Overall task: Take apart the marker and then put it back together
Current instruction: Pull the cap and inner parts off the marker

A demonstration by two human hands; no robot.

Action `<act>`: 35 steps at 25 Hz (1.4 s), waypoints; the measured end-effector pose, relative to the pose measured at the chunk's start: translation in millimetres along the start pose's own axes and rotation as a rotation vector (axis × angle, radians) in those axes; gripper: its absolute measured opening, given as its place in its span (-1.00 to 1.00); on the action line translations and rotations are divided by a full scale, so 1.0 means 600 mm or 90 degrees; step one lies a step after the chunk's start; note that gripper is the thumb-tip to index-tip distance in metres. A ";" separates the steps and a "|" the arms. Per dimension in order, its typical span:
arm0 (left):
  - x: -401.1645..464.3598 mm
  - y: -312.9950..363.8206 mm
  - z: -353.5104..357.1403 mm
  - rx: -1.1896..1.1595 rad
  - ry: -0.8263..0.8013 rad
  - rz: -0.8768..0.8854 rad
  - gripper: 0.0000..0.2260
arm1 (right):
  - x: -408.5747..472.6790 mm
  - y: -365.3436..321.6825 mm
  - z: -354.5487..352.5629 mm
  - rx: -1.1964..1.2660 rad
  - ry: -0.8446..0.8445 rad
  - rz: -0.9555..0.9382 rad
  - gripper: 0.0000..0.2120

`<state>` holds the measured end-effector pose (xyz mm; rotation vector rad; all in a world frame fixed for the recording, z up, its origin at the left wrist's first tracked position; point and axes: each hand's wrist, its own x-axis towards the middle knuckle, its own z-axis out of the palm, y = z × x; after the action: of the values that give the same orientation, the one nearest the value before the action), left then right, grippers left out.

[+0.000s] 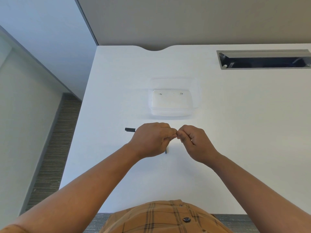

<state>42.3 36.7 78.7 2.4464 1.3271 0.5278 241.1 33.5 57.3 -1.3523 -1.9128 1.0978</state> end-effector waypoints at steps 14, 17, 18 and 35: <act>-0.005 -0.004 -0.001 0.040 0.017 -0.002 -0.72 | 0.006 -0.021 -0.017 0.180 -0.098 0.201 -0.62; 0.000 -0.002 0.001 0.036 0.020 -0.008 -0.73 | 0.009 -0.018 -0.027 0.163 -0.079 0.167 -0.74; 0.001 -0.002 0.002 0.038 0.020 -0.013 -0.74 | 0.010 -0.017 -0.030 0.168 -0.087 0.172 -0.73; 0.003 -0.012 0.017 0.036 0.004 -0.038 -0.78 | 0.017 -0.005 -0.029 0.230 -0.110 0.229 -0.82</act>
<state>42.3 41.3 67.0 2.4429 1.4312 0.4899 250.3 47.7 68.6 -1.4581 -1.5122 1.6926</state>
